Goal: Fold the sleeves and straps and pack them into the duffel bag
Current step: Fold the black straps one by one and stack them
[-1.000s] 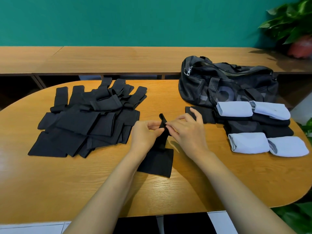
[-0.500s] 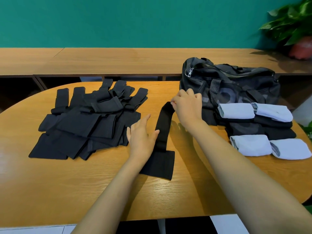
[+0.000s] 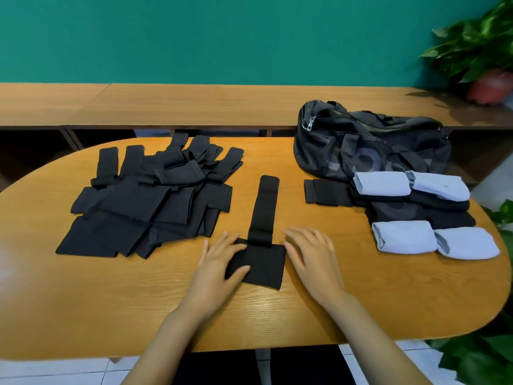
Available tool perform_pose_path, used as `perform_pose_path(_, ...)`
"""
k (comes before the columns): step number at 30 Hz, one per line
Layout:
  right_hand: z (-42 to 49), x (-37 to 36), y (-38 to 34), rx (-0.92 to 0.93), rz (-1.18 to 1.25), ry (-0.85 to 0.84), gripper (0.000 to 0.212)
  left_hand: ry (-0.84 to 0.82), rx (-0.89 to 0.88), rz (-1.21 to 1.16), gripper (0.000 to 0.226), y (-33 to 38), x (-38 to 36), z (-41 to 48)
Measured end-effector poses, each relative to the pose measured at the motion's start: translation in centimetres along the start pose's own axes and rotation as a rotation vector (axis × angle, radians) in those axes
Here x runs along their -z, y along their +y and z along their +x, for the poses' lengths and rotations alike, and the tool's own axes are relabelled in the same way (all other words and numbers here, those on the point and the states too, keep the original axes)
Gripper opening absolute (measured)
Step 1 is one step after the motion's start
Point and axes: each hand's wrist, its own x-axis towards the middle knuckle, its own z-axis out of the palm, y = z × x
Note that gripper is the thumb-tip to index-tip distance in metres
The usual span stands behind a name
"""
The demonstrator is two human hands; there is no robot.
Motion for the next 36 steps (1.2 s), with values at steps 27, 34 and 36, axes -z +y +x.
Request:
perform_pose_path(27, -3.6, 0.4, 1.3, 0.303, 0.019, 0.105, 0.048, 0.053, -0.068, 0.177, 0.091, 1.9, -1.3, -2.2)
perform_pose_path(34, -3.8, 0.8, 1.4, 0.236, 0.121, 0.279, 0.035, 0.162, -0.145, 0.056, 0.064, 2.3, -0.8, -2.6)
perform_pose_path(36, -3.8, 1.2, 1.2, 0.208, 0.154, 0.289, 0.035, 0.243, -0.163, 0.031, 0.051, 2.2, -0.8, -2.6)
